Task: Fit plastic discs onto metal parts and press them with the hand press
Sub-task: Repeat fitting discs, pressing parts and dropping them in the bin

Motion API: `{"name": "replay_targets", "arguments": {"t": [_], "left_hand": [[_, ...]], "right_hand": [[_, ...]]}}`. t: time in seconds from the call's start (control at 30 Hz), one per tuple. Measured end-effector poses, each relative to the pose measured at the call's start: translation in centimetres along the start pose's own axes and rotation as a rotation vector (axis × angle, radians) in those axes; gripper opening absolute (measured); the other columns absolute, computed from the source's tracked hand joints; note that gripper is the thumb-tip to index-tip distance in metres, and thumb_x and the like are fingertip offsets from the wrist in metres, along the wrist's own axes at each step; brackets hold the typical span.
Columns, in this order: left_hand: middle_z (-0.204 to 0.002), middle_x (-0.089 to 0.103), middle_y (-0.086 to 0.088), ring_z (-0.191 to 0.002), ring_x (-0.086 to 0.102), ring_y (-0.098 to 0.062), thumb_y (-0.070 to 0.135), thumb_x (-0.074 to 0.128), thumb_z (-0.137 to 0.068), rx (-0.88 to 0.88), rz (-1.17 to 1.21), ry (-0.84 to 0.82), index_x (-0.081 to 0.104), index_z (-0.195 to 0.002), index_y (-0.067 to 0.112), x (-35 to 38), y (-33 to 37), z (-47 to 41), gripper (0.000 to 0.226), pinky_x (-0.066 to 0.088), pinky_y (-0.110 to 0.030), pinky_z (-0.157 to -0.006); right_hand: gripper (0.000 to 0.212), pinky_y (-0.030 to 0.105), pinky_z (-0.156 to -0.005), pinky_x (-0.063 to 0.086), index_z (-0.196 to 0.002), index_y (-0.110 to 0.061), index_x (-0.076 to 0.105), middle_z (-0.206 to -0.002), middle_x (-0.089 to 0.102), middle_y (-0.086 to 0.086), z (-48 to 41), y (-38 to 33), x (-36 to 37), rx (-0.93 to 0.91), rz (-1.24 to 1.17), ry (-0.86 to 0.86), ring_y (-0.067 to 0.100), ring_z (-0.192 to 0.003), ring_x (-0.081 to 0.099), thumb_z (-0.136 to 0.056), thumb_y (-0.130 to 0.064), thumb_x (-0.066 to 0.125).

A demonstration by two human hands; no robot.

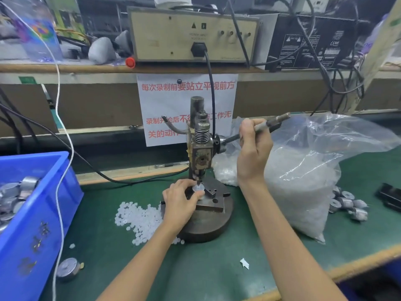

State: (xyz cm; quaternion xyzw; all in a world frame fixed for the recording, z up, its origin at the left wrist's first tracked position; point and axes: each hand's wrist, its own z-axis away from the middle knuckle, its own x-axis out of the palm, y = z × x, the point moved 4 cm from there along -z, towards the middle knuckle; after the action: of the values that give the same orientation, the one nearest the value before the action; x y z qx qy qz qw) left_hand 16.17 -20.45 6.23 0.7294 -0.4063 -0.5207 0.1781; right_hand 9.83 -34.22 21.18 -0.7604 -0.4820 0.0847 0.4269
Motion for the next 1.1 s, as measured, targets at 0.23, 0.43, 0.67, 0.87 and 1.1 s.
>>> {"name": "replay_targets", "arguments": {"t": [0.23, 0.43, 0.67, 0.87, 1.1], "left_hand": [[-0.114, 0.058, 0.011, -0.107, 0.048, -0.010, 0.042, 0.062, -0.086, -0.002, -0.028, -0.027, 0.061, -0.108, 0.025, 0.1, 0.0, 0.3, 0.028, 0.019, -0.025, -0.088], [-0.124, 0.052, 0.006, -0.113, 0.041, -0.014, 0.038, 0.060, -0.087, 0.056, -0.183, -0.110, 0.053, -0.117, 0.022, 0.4, 0.0, 0.3, 0.035, 0.017, -0.028, -0.091], [-0.108, 0.052, 0.018, -0.105, 0.039, -0.004, 0.031, 0.072, -0.076, 0.244, -0.012, 0.002, 0.059, -0.101, 0.023, 0.5, 3.5, 5.5, 0.029, 0.016, -0.013, -0.087], [-0.096, 0.053, 0.020, -0.090, 0.043, 0.003, 0.022, 0.073, -0.076, 0.298, 0.117, -0.185, 0.054, -0.101, 0.024, 3.4, 8.1, 9.9, 0.032, 0.022, -0.010, -0.088], [-0.090, 0.053, 0.018, -0.071, 0.047, 0.011, 0.022, 0.072, -0.079, 0.336, 0.315, -0.606, 0.057, -0.104, 0.020, 10.5, 14.9, 17.4, 0.030, 0.035, -0.010, -0.066]], "right_hand": [[0.033, 0.016, -0.066, 0.047, -0.128, -0.008, 0.050, -0.114, 0.059, -0.001, -3.7, 1.7, 1.6, 0.289, -0.007, -0.092, 0.004, -0.078, 0.061, -0.096, -0.002, 0.046], [0.022, 0.014, -0.050, 0.044, -0.090, -0.016, 0.063, -0.082, 0.067, 0.003, 6.4, 8.0, -4.2, 0.564, 0.201, -0.029, 0.000, -0.052, 0.055, -0.091, 0.001, 0.049], [0.009, 0.021, -0.043, 0.036, -0.091, -0.017, 0.064, -0.071, 0.063, 0.004, 12.6, 9.4, -7.9, 0.820, 0.204, -0.260, 0.009, -0.048, 0.051, -0.093, -0.016, 0.056], [0.021, 0.021, -0.044, 0.036, -0.091, -0.005, 0.064, -0.056, 0.058, 0.000, 13.8, 6.0, -13.0, 0.896, 0.193, -0.277, 0.013, -0.047, 0.050, -0.096, -0.022, 0.053], [0.019, 0.024, -0.045, 0.033, -0.085, -0.006, 0.061, -0.061, 0.058, 0.006, 17.6, 1.8, -26.0, 1.016, 0.275, -0.047, 0.015, -0.046, 0.048, -0.095, -0.019, 0.052]]}}
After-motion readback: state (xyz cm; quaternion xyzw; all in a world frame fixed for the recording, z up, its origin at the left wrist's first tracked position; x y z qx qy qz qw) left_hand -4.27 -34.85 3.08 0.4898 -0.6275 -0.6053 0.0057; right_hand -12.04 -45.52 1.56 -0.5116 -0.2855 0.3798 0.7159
